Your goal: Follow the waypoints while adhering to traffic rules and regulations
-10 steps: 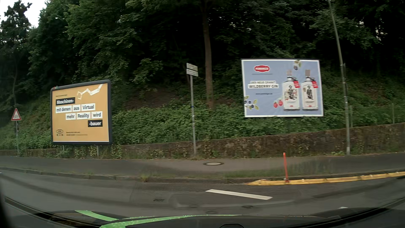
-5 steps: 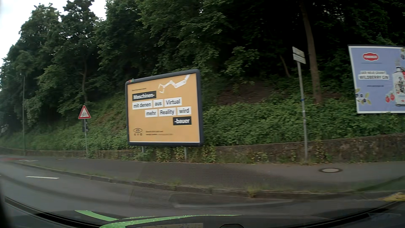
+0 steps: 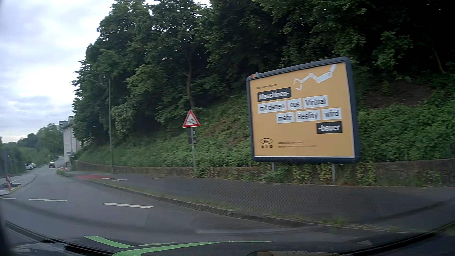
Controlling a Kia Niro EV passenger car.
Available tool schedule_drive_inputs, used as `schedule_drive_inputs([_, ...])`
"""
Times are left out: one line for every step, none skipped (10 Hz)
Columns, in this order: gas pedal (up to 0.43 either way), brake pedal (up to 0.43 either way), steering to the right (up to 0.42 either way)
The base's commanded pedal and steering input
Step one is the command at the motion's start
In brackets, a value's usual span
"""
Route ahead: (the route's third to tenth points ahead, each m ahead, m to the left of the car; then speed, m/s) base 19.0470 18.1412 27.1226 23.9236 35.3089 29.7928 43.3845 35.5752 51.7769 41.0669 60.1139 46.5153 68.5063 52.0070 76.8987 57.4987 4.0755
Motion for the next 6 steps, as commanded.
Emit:
schedule_drive_inputs([0.087,0.0,-0.674])
schedule_drive_inputs([0.087,0.0,-0.652])
schedule_drive_inputs([0.087,0.0,-0.622])
schedule_drive_inputs([0.118,0.0,-0.593])
schedule_drive_inputs([0.138,0.0,-0.567])
schedule_drive_inputs([0.157,0.0,-0.523])
